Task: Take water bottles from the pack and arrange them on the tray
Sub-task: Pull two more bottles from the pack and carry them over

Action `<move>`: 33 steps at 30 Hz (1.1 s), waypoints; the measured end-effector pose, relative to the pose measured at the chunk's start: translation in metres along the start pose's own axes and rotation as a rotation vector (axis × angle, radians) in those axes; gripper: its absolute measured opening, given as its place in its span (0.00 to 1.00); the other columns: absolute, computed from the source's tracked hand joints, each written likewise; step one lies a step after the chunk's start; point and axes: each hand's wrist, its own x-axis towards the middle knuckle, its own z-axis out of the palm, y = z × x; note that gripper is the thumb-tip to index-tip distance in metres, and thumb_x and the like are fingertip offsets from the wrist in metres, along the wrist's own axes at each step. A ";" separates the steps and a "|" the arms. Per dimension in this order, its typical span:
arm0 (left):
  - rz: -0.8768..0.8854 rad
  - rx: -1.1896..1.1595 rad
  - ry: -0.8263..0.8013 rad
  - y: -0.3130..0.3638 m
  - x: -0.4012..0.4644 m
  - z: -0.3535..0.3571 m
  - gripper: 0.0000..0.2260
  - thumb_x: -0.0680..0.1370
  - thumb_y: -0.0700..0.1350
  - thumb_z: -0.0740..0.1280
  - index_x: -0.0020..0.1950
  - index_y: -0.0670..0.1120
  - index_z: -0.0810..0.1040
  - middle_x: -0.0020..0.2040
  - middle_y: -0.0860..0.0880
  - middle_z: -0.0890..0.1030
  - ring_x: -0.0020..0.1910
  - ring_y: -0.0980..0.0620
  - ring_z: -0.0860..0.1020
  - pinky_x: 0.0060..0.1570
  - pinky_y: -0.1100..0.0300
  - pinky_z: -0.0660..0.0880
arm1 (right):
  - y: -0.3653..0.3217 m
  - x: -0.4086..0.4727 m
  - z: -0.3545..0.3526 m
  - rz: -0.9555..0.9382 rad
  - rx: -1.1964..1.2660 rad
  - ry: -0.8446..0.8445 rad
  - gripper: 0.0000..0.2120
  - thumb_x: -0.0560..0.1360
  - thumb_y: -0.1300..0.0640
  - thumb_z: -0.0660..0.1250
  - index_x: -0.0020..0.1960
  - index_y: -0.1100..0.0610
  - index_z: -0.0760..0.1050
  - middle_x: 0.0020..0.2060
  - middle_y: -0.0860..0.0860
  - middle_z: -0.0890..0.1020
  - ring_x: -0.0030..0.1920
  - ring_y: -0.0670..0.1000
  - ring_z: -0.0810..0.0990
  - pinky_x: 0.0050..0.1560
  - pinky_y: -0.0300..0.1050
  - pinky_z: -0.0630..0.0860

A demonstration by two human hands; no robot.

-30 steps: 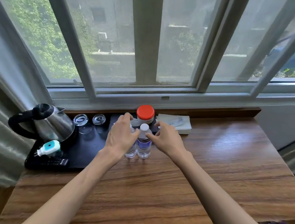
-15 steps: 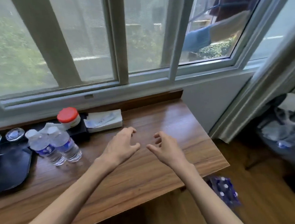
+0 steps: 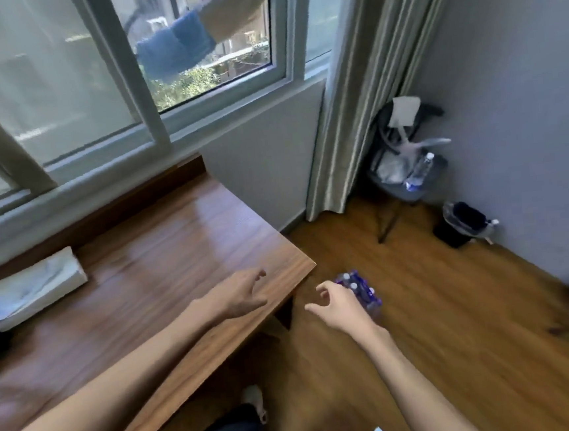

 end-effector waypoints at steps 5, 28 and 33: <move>0.126 0.075 -0.107 0.044 0.052 0.014 0.22 0.78 0.47 0.65 0.71 0.44 0.71 0.68 0.44 0.75 0.66 0.46 0.74 0.65 0.54 0.71 | 0.054 0.011 -0.018 0.152 0.094 0.015 0.26 0.75 0.46 0.72 0.69 0.56 0.74 0.65 0.54 0.80 0.65 0.53 0.78 0.65 0.46 0.73; -0.065 0.047 -0.454 0.149 0.361 0.094 0.19 0.74 0.55 0.68 0.60 0.45 0.79 0.58 0.45 0.83 0.55 0.45 0.81 0.54 0.54 0.77 | 0.232 0.206 -0.114 0.449 0.318 -0.112 0.22 0.77 0.52 0.70 0.69 0.57 0.74 0.62 0.55 0.80 0.62 0.54 0.79 0.61 0.48 0.75; -0.244 -0.042 -0.387 0.147 0.430 0.139 0.16 0.76 0.50 0.67 0.60 0.44 0.78 0.58 0.43 0.82 0.57 0.43 0.80 0.53 0.55 0.75 | 0.287 0.288 -0.096 0.426 0.310 -0.220 0.21 0.78 0.54 0.69 0.69 0.59 0.74 0.65 0.56 0.79 0.66 0.56 0.76 0.64 0.47 0.72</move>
